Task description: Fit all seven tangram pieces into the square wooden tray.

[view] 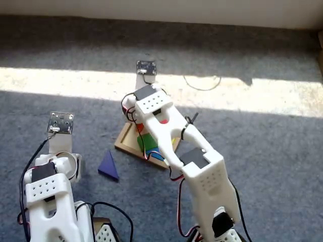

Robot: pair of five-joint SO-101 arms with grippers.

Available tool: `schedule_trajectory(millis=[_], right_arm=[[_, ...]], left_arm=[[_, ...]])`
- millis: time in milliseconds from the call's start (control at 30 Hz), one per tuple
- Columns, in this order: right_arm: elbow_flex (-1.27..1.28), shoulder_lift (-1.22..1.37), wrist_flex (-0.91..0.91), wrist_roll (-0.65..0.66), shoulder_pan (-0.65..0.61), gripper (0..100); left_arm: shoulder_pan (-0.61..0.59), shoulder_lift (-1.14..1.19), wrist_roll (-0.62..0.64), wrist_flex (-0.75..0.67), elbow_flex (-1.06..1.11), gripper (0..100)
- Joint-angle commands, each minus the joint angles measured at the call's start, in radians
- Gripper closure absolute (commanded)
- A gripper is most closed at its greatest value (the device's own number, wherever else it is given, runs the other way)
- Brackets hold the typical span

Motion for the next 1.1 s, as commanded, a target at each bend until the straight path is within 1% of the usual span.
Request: schedule_trajectory(millis=[0,67,133,633,833,1067], right_arm=[[-0.005,-0.035,0.036,0.023,-0.013,99.3],[-0.051,-0.035,0.041,0.074,-0.013,99.3],[-0.097,-0.035,0.044,0.091,-0.010,99.3],[-0.231,-0.031,0.033,0.089,0.047,99.3],[-0.220,-0.027,-0.058,0.089,0.073,99.3],[-0.216,-0.024,-0.051,0.089,0.073,99.3]], left_arm=[[-0.004,-0.019,0.003,-0.014,-0.005,79],[-0.004,-0.019,0.003,-0.014,-0.005,79],[-0.004,-0.019,0.003,-0.014,-0.005,79],[-0.004,-0.019,0.003,-0.014,-0.005,79],[-0.004,-0.019,0.003,-0.014,-0.005,79],[-0.004,-0.019,0.003,-0.014,-0.005,79]])
